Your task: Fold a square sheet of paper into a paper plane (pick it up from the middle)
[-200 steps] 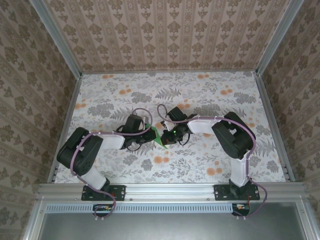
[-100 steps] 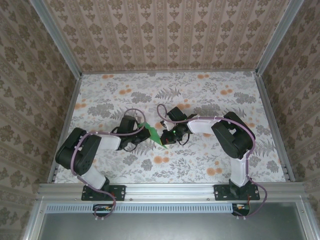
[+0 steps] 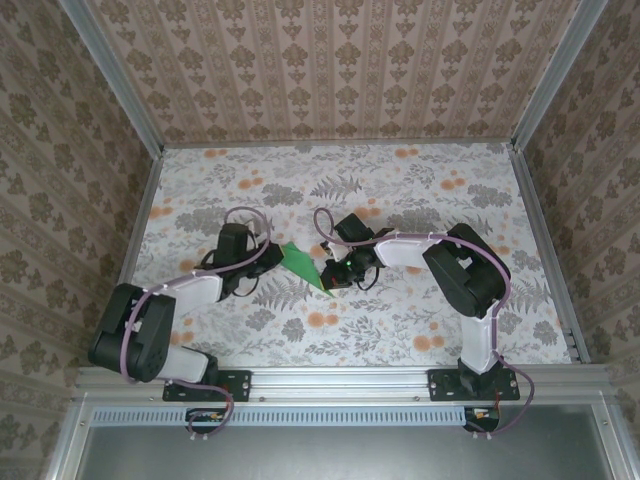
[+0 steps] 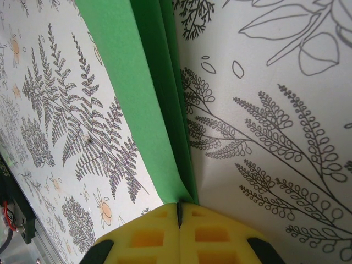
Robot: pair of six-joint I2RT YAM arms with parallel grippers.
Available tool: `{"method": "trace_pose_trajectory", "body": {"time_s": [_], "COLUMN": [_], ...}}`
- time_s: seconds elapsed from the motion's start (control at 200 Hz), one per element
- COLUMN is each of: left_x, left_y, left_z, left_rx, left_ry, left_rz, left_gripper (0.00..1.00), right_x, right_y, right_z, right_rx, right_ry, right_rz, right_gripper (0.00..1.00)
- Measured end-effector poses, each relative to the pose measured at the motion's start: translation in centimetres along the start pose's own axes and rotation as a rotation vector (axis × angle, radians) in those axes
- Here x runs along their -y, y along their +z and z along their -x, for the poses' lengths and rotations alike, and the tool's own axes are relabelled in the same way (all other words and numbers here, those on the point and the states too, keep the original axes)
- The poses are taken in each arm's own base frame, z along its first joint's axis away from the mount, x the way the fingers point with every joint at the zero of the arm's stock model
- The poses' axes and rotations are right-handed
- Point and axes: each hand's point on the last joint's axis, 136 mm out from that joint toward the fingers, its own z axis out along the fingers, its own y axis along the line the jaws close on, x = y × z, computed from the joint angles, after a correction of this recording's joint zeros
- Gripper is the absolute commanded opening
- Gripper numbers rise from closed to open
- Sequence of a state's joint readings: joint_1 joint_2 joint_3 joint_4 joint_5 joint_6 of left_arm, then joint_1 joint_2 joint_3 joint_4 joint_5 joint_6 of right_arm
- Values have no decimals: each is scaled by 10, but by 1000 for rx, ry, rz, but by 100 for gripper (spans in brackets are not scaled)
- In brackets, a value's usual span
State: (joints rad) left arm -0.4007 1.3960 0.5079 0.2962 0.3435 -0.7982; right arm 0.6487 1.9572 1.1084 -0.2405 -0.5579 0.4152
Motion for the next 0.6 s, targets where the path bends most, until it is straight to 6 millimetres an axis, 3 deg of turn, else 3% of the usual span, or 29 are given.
{"method": "trace_pose_trajectory", "body": {"time_s": [0.25,0.44,0.6], "left_x": [35,29,11], "left_y": [32,54,61], "left_z": [-24,-27,-28], "left_rx": [-112,-150,-156], "left_ry": [83,72,49], "left_rz": [-76,-56,-13], "left_gripper": [4,2,2], "right_x": [0,0,0], "right_y": [0,0,0], "right_z": [0,0,0], "right_rx": [-3,-3,-3], "right_ry": [1,1,1], "right_rz": [2,2,2], "right_gripper": [0,0,0]}}
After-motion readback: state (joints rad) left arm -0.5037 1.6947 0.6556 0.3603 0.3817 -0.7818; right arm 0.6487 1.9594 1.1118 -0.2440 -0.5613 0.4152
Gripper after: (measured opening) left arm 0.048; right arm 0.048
